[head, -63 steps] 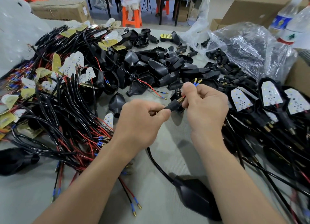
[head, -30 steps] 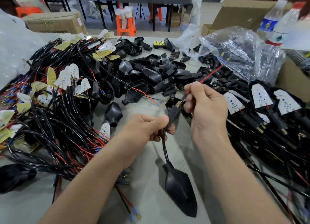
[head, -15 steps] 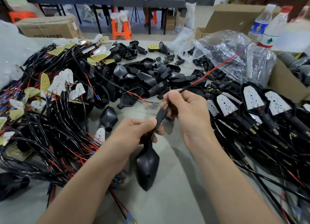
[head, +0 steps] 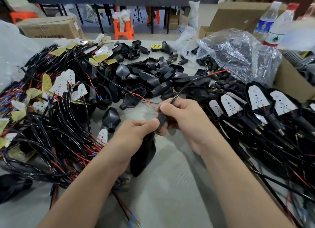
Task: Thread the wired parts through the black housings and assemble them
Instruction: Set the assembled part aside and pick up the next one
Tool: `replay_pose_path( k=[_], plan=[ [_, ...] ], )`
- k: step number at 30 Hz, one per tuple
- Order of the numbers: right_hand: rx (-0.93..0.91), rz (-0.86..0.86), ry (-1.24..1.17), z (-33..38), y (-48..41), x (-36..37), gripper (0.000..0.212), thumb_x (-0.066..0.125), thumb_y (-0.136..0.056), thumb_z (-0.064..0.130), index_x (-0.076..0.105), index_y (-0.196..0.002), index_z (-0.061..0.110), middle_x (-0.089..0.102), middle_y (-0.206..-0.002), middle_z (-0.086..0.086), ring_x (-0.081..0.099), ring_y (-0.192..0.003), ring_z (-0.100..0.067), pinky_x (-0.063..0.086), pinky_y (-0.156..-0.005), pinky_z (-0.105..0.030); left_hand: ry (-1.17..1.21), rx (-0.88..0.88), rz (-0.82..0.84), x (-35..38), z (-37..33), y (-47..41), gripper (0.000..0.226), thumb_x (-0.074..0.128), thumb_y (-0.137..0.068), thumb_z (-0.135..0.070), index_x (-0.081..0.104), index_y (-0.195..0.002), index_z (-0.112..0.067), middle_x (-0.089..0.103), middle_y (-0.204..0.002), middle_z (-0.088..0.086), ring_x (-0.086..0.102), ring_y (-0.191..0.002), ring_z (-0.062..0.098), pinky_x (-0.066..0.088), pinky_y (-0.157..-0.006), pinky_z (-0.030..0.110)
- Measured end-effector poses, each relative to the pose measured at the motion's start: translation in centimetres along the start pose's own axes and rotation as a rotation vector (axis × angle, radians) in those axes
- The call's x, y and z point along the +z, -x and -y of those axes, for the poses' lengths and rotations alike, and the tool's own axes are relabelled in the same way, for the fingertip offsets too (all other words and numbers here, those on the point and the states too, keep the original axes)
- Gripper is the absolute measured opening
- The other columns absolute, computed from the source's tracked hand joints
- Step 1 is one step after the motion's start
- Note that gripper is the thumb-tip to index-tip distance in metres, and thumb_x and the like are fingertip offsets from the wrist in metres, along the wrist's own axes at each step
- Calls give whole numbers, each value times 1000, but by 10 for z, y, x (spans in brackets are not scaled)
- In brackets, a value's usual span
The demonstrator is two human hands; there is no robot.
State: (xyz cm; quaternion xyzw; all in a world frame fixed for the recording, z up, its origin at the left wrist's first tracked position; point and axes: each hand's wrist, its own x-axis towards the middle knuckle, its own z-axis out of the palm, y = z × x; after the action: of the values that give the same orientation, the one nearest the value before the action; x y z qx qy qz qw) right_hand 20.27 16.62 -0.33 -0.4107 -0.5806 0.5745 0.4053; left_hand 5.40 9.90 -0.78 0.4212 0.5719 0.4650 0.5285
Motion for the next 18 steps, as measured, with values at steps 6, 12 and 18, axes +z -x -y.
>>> replay_pose_path(
  k=[6, 12, 18],
  plan=[
    [-98, -91, -332, 9, -2, -6, 22, 53, -101, 0, 68, -87, 6, 71, -78, -13, 54, -61, -19, 46, -58, -26, 92, -109, -25, -10, 2, -12, 53, 41, -108, -40, 83, -90, -13, 80, -101, 10, 70, -84, 17, 55, -77, 28],
    [-66, -190, -481, 12, -5, -14, 25, 49, -103, 1, 66, -85, 7, 71, -79, -13, 59, -65, -18, 45, -61, -26, 166, -75, 3, -17, 1, -9, 19, 59, -100, -14, 77, -106, -14, 77, -91, 4, 66, -63, 7, 52, -55, 18],
    [10, -96, -384, 7, -3, -15, 24, 53, -97, -5, 71, -89, 8, 74, -81, -11, 64, -72, -20, 50, -62, -25, 100, 19, -200, -20, 1, -12, 38, 67, -93, -3, 83, -85, -36, 79, -92, -3, 69, -82, 9, 51, -87, 25]
  ],
)
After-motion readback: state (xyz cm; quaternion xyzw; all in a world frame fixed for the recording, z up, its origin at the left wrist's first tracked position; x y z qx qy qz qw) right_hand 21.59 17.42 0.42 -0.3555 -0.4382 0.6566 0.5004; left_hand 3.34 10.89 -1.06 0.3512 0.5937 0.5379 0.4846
